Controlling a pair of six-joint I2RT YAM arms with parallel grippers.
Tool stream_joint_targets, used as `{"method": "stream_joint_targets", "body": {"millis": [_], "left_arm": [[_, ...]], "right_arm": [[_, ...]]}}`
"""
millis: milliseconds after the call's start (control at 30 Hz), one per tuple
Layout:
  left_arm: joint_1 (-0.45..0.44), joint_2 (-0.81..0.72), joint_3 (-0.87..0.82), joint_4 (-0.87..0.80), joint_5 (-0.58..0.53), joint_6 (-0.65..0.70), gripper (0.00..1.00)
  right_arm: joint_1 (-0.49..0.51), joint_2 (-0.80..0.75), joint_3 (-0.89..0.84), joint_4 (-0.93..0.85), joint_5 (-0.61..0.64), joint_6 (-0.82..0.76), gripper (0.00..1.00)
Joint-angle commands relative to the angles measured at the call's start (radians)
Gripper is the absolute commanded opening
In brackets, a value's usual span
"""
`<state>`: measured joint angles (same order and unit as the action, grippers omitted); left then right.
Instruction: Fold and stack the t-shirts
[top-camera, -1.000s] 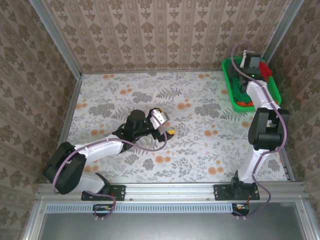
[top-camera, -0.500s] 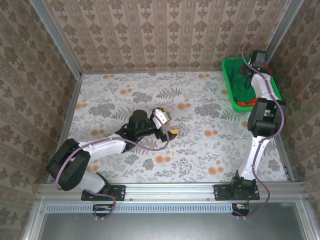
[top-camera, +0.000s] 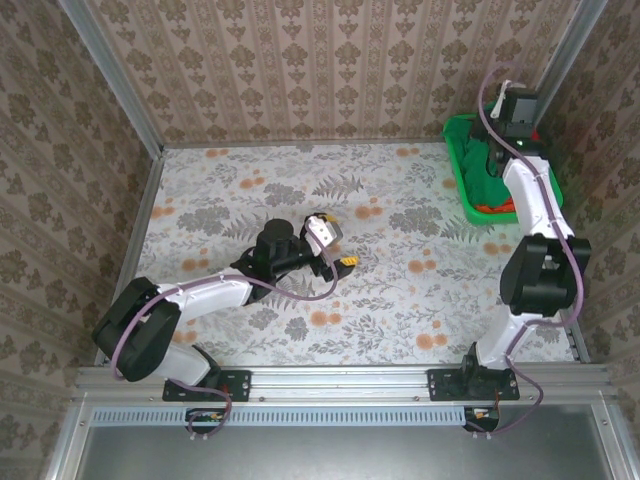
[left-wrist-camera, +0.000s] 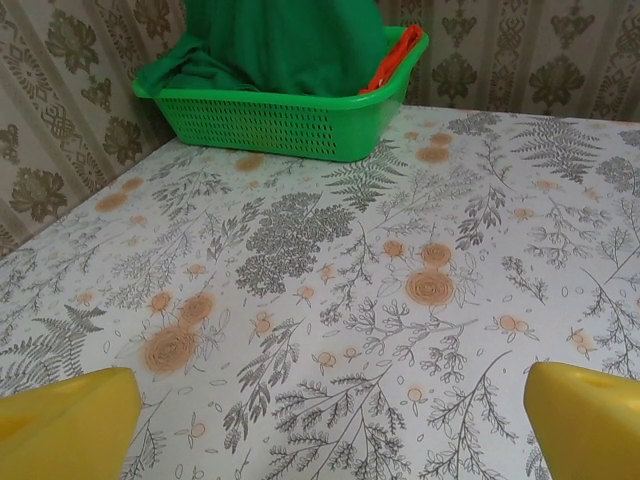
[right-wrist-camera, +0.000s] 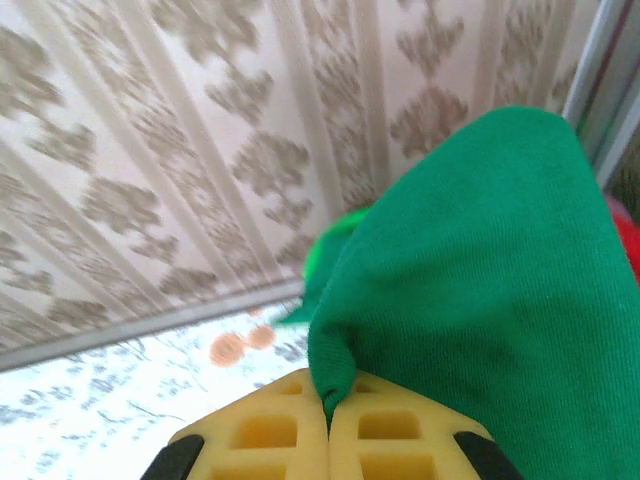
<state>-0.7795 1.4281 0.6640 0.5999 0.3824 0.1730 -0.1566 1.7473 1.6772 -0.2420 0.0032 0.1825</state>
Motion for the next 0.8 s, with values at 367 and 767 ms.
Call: {"method": "stream_joint_targets", "body": {"millis": [367,767], "left_arm": [[0.019,-0.001,0.001,0.129,0.019,-0.118,1.00],[0.179,-0.139,-0.111,0.116,-0.028,-0.235,1.00]], "right_arm": [[0.074,-0.258,0.051,0.081,-0.131,0.019,0.00],[0.281,-0.294,0.131,0.040,-0.350,0.057,0.00]]}}
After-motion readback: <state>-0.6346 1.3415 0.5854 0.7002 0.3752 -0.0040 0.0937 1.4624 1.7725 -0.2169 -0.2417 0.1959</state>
